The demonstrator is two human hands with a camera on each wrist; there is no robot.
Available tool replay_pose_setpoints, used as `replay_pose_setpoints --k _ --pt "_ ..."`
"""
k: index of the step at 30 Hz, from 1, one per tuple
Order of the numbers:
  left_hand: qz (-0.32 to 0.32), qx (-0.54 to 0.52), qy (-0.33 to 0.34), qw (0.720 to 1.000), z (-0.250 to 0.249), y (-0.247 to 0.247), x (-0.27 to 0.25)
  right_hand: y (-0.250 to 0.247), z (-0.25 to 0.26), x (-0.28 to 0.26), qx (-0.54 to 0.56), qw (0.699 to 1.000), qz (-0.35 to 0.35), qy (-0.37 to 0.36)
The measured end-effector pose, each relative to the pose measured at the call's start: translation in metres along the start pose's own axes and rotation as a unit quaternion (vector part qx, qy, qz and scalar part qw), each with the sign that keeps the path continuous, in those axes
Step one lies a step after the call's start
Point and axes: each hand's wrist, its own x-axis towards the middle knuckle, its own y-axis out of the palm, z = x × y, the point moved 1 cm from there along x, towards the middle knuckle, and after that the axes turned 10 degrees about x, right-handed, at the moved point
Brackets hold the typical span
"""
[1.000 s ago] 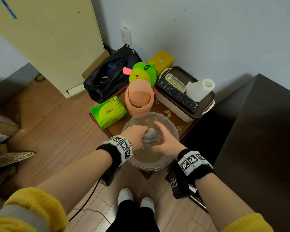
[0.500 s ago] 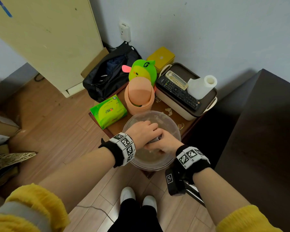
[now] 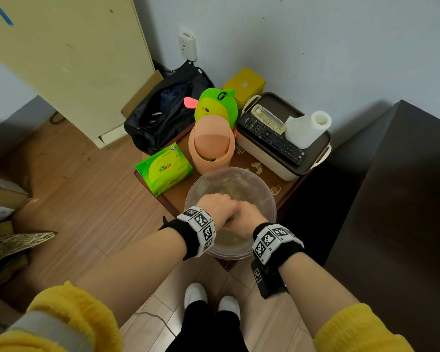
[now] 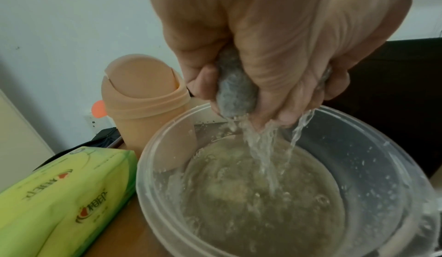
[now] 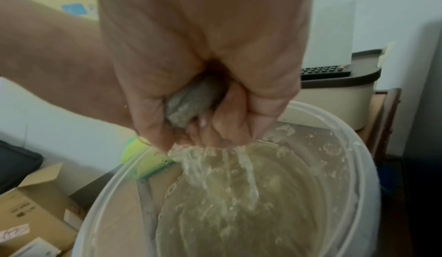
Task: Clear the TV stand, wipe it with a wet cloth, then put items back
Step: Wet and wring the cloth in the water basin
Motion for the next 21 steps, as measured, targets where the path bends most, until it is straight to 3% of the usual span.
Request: replay_pose_setpoints --k 21 --pt "0.011 0.021 -0.026 0.999 0.001 -0.011 0.004 -0.003 0.000 0.001 -0.065 0.995 -0.051 0.048"
